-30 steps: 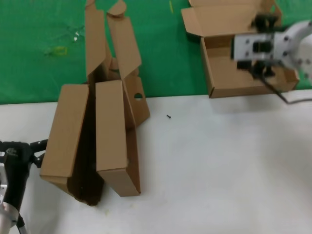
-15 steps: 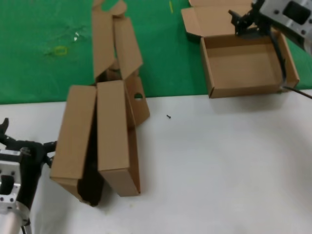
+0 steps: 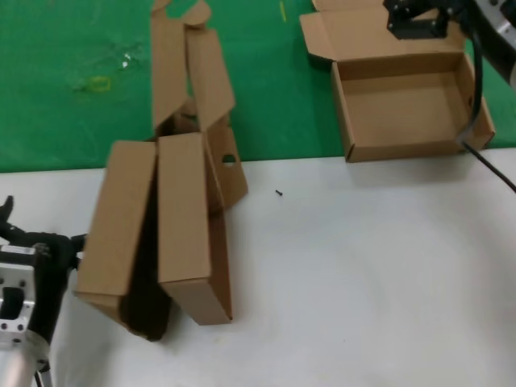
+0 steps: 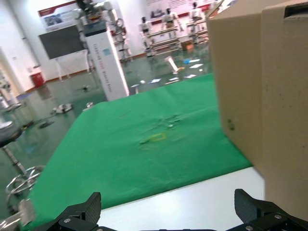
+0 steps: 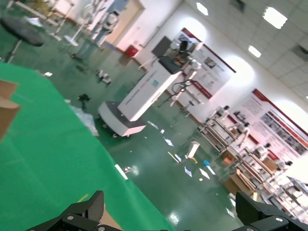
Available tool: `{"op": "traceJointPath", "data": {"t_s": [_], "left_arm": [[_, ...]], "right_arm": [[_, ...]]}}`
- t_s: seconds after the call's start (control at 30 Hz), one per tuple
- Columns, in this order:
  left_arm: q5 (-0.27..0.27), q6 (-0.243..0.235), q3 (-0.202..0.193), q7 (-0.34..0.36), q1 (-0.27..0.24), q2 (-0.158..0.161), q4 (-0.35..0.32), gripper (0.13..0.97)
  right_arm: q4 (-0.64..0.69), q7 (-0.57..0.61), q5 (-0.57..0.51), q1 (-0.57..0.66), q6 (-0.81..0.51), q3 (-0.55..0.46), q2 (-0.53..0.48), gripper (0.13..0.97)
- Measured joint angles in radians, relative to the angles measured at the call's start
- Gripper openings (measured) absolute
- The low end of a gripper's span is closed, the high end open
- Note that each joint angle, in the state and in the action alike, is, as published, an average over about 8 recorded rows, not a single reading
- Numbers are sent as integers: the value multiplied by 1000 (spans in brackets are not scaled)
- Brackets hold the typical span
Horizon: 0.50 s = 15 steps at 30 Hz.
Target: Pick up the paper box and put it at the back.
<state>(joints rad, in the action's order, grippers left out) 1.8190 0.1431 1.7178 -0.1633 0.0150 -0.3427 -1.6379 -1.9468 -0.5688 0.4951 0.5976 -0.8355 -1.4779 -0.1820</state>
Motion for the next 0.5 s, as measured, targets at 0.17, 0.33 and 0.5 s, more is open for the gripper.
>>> {"op": "traceJointPath", "data": {"t_s": [0.17, 0.33, 0.5], "left_arm": [[22, 16, -13, 7, 2, -4, 2, 966], [11, 10, -39, 27, 8, 7, -2, 966], [-58, -5, -85, 91, 17, 36, -12, 966]], "right_arm": [[14, 11, 7, -12, 41, 36, 51, 960], [20, 19, 21, -20, 71, 66, 93, 966], [21, 36, 30, -20, 70, 77, 106, 966]]}}
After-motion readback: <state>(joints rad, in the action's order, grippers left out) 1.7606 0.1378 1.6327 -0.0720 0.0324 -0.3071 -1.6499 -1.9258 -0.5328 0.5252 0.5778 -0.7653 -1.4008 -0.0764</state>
